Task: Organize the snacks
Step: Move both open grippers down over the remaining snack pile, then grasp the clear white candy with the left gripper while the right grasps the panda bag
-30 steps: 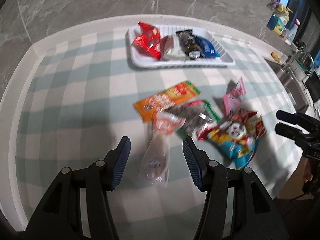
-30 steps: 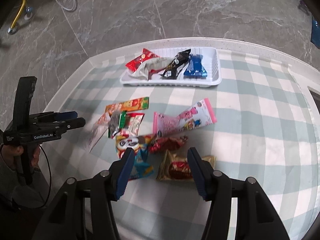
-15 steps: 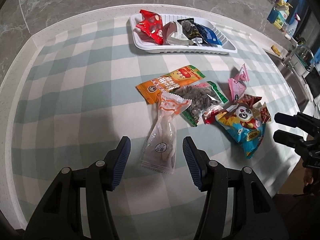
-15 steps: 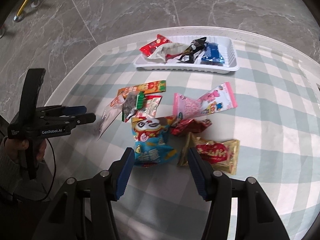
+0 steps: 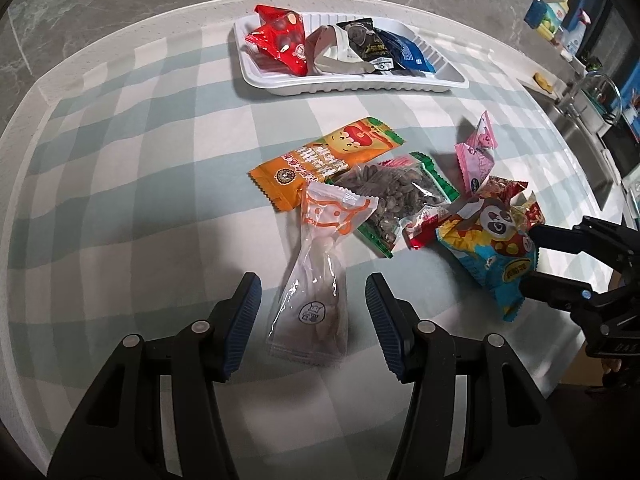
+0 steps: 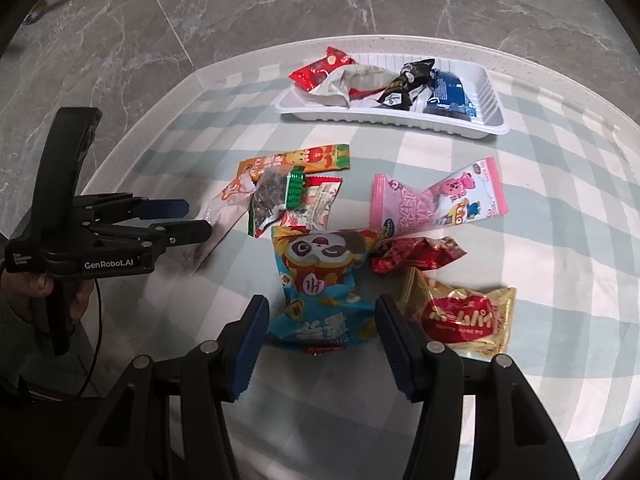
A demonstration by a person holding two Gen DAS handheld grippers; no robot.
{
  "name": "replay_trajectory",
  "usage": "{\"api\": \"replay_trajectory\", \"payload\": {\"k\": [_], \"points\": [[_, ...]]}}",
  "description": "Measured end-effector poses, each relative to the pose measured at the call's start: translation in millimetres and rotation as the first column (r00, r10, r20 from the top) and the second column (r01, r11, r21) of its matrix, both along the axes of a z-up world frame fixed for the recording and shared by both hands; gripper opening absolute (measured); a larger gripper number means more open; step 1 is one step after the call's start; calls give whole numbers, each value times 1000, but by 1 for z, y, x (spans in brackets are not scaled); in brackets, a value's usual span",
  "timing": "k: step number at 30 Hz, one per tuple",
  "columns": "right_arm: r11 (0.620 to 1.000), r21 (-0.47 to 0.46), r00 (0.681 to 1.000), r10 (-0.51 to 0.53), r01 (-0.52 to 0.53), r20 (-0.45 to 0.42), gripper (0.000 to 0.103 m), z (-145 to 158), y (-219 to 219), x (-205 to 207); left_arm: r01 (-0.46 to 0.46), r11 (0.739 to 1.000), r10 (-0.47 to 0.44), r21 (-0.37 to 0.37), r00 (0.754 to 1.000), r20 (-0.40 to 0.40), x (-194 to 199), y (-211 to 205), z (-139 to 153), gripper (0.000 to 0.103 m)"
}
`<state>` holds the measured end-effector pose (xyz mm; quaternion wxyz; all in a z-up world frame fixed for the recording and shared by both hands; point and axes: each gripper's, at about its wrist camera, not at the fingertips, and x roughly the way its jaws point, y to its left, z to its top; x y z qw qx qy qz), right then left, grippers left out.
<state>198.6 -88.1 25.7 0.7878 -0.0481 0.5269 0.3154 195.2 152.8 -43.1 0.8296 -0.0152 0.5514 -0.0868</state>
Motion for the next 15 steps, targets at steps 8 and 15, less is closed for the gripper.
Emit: {"api": "replay_trajectory", "payload": {"k": [8,15], "points": [[999,-35,1000,-11,10,-22,62,-9,9,11,24,1000,-25,-8,1000,-14,9,-1,-8,53],[998,-58,1000,5,-7,-30,62,-14,18,12,34,999,-34,-13,999,-25,14,-1,-15,53]]}}
